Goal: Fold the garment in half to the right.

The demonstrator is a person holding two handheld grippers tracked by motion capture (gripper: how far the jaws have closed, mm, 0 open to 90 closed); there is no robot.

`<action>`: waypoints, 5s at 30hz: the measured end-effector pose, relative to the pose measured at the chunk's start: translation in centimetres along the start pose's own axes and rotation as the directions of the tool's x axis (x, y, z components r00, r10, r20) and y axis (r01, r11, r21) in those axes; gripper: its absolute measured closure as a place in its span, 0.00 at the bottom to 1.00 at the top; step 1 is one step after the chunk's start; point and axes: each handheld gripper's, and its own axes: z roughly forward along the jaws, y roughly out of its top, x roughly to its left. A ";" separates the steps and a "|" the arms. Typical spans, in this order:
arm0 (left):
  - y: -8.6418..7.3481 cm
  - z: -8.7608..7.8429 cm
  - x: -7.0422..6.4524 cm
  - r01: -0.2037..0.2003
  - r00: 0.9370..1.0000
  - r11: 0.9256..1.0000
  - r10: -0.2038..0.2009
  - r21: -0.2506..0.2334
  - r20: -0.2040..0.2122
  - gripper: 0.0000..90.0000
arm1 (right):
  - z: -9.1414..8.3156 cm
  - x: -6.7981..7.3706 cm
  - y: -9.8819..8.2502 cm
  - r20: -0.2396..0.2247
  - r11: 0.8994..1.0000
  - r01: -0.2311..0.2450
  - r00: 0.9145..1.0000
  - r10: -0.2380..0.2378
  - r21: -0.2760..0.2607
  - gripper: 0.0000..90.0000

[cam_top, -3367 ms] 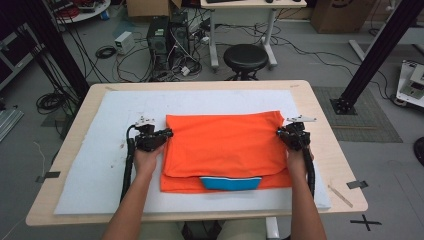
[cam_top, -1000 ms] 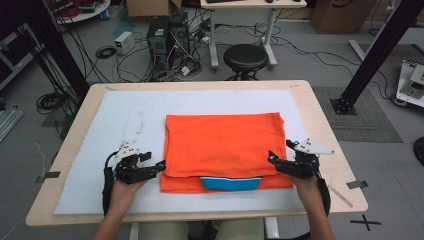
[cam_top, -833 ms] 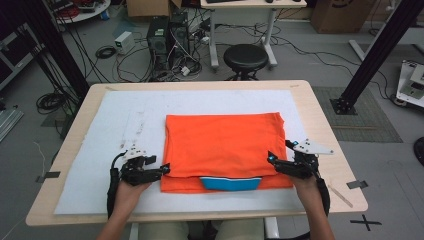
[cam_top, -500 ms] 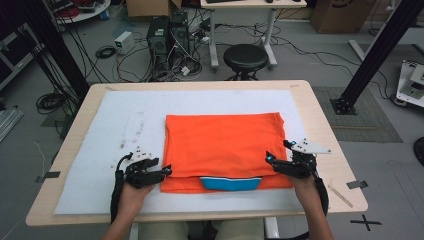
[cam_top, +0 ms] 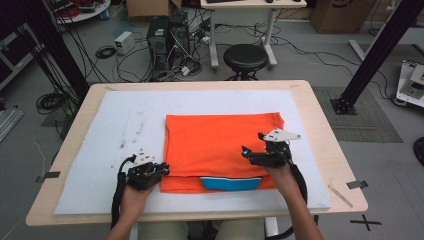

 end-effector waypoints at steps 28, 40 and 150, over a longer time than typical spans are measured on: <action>-0.4 -0.6 0.1 0.009 0.999 0.999 -0.007 -0.050 0.035 0.95 | 17.5 7.4 9.2 -0.193 0.988 0.106 0.978 -0.082 0.114 0.24; -0.4 -0.7 0.2 0.009 0.999 0.998 -0.007 -0.057 0.045 0.95 | 21.5 9.3 9.7 -0.214 0.980 0.114 0.974 -0.077 0.165 0.26; 13.6 13.8 -18.5 -0.100 0.922 0.984 0.147 -0.146 0.358 0.44 | 1.3 -12.0 -0.3 0.127 0.967 -0.248 0.959 0.255 -0.064 0.77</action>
